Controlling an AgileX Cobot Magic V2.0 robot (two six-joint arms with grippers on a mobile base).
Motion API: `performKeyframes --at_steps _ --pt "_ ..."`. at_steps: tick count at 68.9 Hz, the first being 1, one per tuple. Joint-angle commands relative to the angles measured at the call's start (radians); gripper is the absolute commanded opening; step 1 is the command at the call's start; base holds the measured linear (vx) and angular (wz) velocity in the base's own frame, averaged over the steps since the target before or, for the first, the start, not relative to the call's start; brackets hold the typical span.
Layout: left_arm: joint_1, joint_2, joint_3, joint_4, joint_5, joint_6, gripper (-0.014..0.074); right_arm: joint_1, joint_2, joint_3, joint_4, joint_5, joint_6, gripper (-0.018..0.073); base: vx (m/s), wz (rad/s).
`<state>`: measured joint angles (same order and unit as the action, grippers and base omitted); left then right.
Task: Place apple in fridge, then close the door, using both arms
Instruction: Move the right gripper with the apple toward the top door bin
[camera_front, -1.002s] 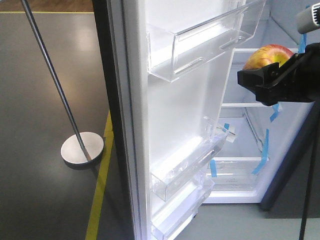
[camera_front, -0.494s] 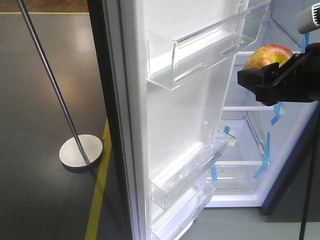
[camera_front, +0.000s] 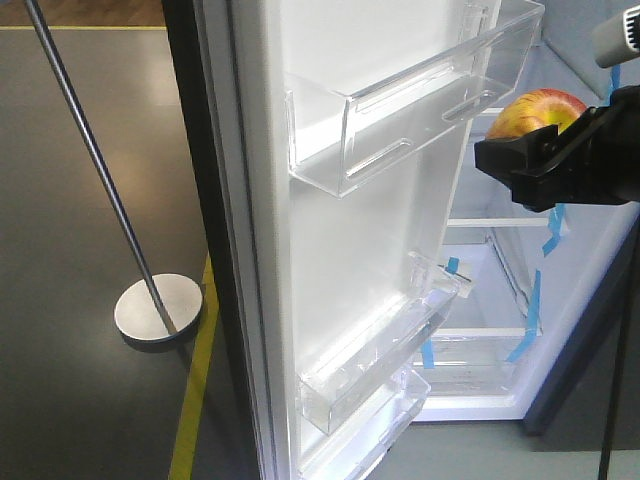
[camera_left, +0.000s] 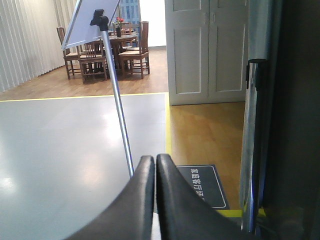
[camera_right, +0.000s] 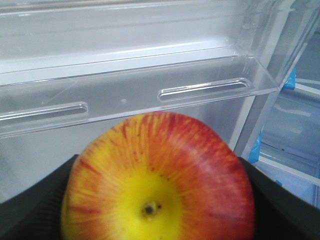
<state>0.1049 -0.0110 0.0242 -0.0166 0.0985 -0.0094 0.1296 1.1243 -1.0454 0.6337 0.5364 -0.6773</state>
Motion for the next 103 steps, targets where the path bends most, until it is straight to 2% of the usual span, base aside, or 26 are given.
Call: performKeyframes --at_steps 1,103 --pt "-0.008 -0.014 -0.020 -0.010 -0.073 -0.008 -0.0008 -0.002 -0.022 -0.028 0.021 -0.061 -0.007 0.0057 0.03 -0.01" --pt "-0.008 -0.014 -0.020 -0.010 -0.073 -0.008 -0.0008 -0.002 -0.022 -0.028 0.021 -0.061 -0.007 0.0057 0.01 -0.01"
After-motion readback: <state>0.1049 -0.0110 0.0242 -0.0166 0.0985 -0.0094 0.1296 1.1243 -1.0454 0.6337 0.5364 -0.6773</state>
